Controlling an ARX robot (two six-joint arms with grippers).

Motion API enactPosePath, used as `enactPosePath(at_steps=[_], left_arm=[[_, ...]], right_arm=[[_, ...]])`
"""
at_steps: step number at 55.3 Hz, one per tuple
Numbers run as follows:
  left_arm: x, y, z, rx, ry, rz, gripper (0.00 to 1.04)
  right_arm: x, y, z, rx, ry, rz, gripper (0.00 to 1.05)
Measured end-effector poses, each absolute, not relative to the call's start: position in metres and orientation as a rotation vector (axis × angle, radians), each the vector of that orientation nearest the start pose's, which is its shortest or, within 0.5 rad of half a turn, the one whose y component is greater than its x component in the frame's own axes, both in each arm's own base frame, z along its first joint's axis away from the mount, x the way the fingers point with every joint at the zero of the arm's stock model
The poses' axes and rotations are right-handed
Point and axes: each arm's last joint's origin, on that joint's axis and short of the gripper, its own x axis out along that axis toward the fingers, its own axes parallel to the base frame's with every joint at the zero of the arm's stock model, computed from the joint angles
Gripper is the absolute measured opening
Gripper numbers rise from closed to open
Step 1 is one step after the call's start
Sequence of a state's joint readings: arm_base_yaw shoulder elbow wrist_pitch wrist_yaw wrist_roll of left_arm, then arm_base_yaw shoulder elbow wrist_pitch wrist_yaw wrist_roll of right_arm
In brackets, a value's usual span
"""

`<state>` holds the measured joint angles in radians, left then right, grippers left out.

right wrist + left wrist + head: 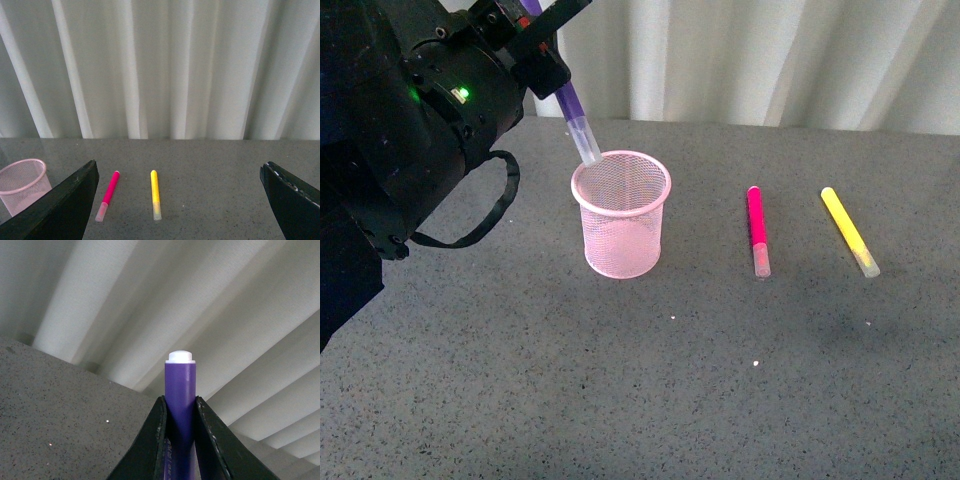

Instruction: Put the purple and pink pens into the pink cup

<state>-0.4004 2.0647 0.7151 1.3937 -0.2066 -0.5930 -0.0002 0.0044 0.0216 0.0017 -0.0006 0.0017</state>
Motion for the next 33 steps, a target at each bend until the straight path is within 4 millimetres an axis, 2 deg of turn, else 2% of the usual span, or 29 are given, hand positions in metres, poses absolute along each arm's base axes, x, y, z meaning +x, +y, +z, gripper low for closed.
enactPosePath(at_steps=[13,19,25,33], left_arm=[[0.339,-0.142,0.102,-0.619,0.033,-0.208,0.13],[0.363,-0.162,0.088,-0.661,0.024,-0.23,0.13],[0.364,-0.165,0.081,-0.663,0.04,-0.23,0.13],[0.365,-0.166,0.082,-0.664,0.037,-0.237,0.13]], right_arm=[[0.097,0.0,0.171,0.002,-0.019,0.0,0.98],[0.097,0.0,0.171,0.002,-0.019,0.001,0.98],[0.097,0.0,0.171,0.002,-0.019,0.0,0.98],[0.097,0.0,0.171,0.001,-0.019,0.0,0.98]])
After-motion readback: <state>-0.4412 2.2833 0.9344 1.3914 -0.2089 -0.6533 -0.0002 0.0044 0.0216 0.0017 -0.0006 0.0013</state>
